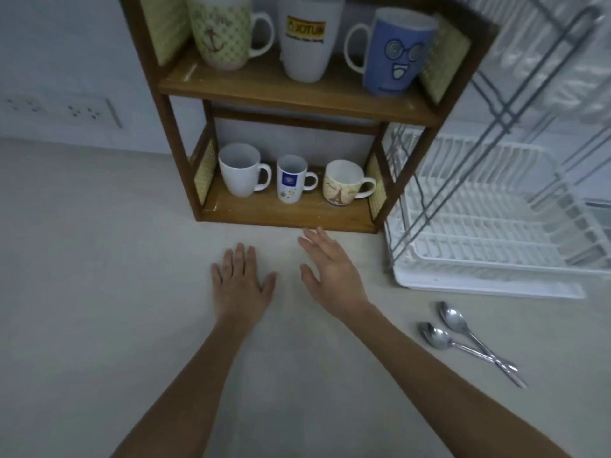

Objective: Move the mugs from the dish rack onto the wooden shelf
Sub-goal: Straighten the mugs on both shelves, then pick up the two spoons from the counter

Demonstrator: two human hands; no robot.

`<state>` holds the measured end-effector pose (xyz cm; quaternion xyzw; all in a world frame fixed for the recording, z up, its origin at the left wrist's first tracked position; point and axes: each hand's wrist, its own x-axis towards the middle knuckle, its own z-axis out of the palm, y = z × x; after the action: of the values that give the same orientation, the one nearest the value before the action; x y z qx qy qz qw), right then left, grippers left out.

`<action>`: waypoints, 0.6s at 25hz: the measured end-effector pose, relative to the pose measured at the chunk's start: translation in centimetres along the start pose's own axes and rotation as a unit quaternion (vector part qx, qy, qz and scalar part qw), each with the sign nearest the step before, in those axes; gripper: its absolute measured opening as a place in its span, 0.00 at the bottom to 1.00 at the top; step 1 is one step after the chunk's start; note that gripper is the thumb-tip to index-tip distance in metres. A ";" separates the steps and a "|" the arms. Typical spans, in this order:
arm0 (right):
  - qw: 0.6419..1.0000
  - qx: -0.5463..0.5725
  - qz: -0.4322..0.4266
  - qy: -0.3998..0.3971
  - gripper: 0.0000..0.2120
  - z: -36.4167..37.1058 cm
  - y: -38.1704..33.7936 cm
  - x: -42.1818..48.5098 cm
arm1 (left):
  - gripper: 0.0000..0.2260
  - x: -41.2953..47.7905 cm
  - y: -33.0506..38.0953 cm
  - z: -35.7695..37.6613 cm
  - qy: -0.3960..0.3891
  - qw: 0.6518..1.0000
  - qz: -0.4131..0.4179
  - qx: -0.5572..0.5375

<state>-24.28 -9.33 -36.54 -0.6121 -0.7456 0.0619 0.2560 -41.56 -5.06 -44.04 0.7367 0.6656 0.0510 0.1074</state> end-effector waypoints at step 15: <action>0.970 -0.090 0.223 0.026 0.23 -9.7 14.6 -21.6 | 0.19 -16.9 22.5 4.1 0.084 0.949 0.255 -0.166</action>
<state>-4.42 -28.36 -40.70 -0.7848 -0.5859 0.0343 0.1991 -20.72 -24.18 -41.80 0.8465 0.4448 0.2482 0.1551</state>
